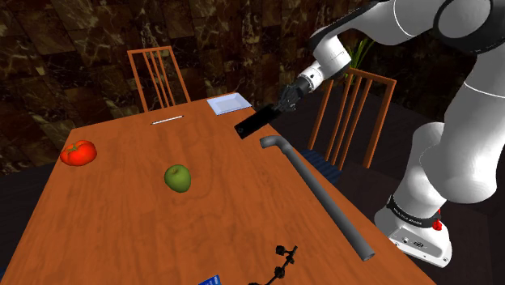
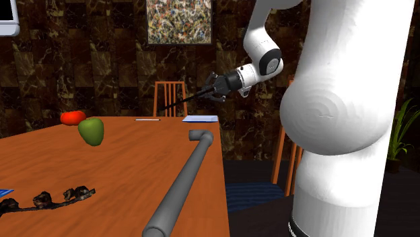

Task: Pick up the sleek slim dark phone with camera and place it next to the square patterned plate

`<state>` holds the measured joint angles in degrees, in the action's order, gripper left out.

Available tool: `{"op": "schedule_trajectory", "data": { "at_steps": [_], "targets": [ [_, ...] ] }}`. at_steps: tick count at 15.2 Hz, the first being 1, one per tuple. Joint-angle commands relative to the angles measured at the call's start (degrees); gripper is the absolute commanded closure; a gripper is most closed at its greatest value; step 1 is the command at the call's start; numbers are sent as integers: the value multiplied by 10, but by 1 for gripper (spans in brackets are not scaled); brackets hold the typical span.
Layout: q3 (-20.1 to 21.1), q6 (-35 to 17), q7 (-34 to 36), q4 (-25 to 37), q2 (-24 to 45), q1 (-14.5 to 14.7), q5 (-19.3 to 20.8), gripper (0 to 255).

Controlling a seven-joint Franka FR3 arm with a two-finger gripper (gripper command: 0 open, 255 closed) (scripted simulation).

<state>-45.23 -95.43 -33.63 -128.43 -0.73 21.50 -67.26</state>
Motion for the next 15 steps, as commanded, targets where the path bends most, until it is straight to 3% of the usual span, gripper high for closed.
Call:
{"op": "schedule_trajectory", "data": {
  "at_steps": [1, 7, 15],
  "targets": [
    [-5, 37, 1, 60, 64, -3, -31, 255],
    [13, 123, 25, 231, 225, -60, -113, 255],
    [64, 183, 115, 513, 421, -175, -211, 255]
  ]
}}
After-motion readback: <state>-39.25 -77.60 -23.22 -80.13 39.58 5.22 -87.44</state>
